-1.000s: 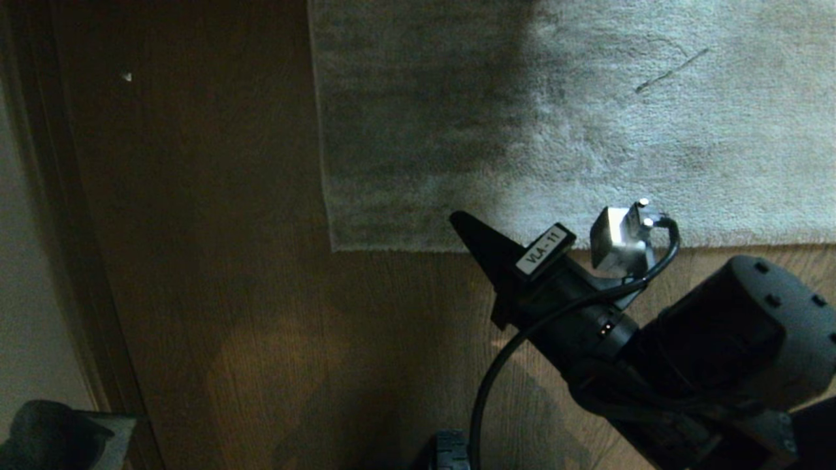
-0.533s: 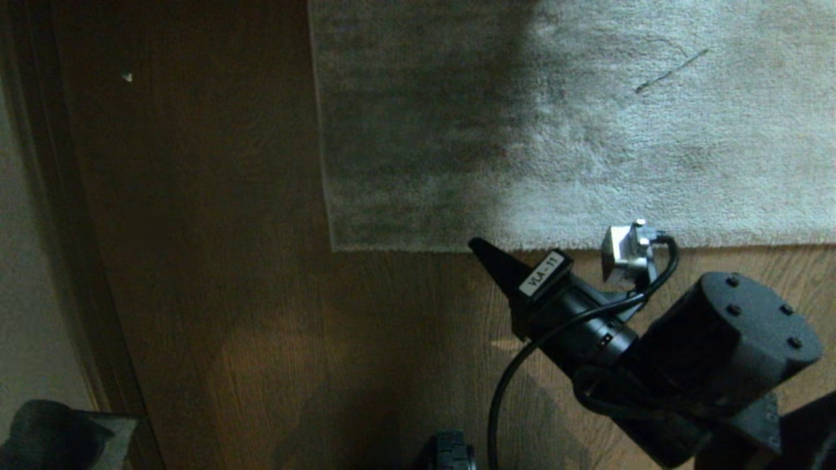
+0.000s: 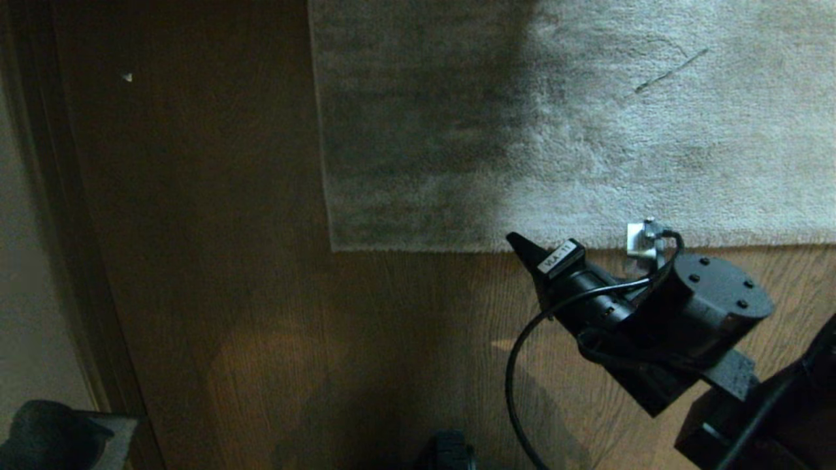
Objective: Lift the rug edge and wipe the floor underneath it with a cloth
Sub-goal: Put down the rag
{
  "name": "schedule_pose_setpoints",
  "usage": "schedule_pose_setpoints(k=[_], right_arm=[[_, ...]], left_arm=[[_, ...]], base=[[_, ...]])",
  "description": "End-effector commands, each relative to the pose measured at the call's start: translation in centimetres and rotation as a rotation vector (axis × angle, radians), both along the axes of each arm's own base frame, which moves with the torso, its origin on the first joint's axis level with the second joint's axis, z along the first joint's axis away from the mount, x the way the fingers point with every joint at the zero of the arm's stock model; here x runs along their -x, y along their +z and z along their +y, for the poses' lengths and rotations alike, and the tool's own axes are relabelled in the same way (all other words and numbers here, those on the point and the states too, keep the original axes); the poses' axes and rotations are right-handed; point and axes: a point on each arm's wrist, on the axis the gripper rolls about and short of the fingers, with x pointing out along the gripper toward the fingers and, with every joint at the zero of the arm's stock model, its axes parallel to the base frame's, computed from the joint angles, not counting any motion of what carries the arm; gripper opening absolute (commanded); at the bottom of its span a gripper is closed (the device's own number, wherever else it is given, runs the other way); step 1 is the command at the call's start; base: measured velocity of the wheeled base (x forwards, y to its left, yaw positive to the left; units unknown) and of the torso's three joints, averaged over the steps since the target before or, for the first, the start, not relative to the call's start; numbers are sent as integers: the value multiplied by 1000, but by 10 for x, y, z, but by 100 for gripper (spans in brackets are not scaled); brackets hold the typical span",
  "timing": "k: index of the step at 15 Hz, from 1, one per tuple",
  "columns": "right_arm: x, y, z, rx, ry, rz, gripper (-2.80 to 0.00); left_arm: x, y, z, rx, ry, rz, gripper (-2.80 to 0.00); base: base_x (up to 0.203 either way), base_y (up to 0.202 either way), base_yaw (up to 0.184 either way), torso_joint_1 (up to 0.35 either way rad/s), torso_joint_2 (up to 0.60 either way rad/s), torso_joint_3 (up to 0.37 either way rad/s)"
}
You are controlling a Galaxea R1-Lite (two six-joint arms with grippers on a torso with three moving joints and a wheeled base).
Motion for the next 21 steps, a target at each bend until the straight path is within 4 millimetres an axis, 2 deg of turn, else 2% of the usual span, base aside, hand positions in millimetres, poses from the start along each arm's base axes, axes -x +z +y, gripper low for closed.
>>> schedule_pose_setpoints(k=[1,4,10,13,21], right_arm=[[-14,-15,-2,29,-38,21,-280],[-31,-23,-7,48,-88,19,-280],[-64,-25,-19,31,-175,-10,-280],[-72,-35,-20,43,-189,11,-280],[-88,-35,-12,14,-186,-18,-280]], left_arm=[[0,0,0,1,0,-1,-280],[0,0,0,1,0,-1,-280],[0,0,0,1,1,-1,-280],[0,0,0,1,2,-1,-280],[0,0,0,1,2,-1,-280]], base=[[0,0,0,0,0,0],[0,0,0,0,0,0],[0,0,0,0,0,0],[0,0,0,0,0,0],[0,0,0,0,0,0]])
